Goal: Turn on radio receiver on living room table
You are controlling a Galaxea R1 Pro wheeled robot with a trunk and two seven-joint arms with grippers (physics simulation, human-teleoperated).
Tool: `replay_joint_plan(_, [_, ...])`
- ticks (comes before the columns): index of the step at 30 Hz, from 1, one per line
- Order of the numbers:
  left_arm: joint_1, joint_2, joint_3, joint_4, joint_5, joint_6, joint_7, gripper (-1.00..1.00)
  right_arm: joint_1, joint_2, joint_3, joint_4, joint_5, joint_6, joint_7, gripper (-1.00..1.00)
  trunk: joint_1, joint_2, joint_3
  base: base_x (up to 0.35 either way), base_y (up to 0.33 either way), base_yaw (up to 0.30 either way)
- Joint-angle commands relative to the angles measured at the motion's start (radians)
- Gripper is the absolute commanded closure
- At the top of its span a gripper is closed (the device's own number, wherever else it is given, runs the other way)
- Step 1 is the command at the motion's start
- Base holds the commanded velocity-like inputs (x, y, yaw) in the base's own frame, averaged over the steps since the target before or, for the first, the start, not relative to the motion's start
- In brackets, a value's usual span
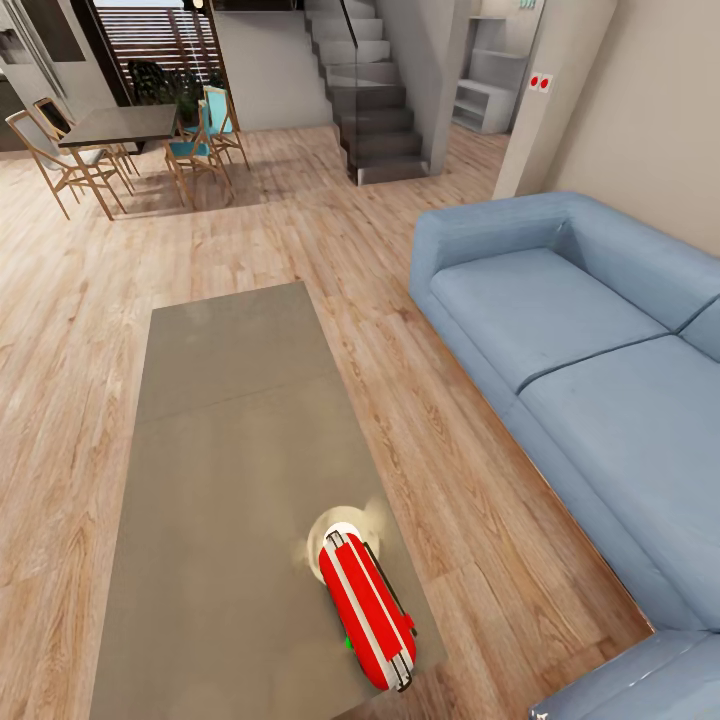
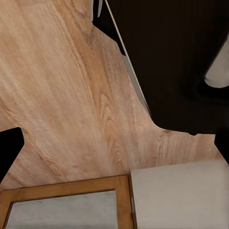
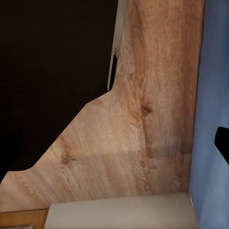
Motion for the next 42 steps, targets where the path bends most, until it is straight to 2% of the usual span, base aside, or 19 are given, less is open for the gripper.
replay_joint_plan(1, [0.0, 0.0, 0.0, 0.0, 0.0, 0.0, 0.0, -1.0, 0.0, 0.0, 0.0, 0.0, 0.0, 0.0, 0.0, -1.0, 0.0, 0.0, 0.0, 0.0, 0.0, 0.0])
replay_joint_plan(42, [0.0, 0.0, 0.0, 0.0, 0.0, 0.0, 0.0, -1.0, 0.0, 0.0, 0.0, 0.0, 0.0, 0.0, 0.0, -1.0, 0.0, 0.0, 0.0, 0.0, 0.0, 0.0])
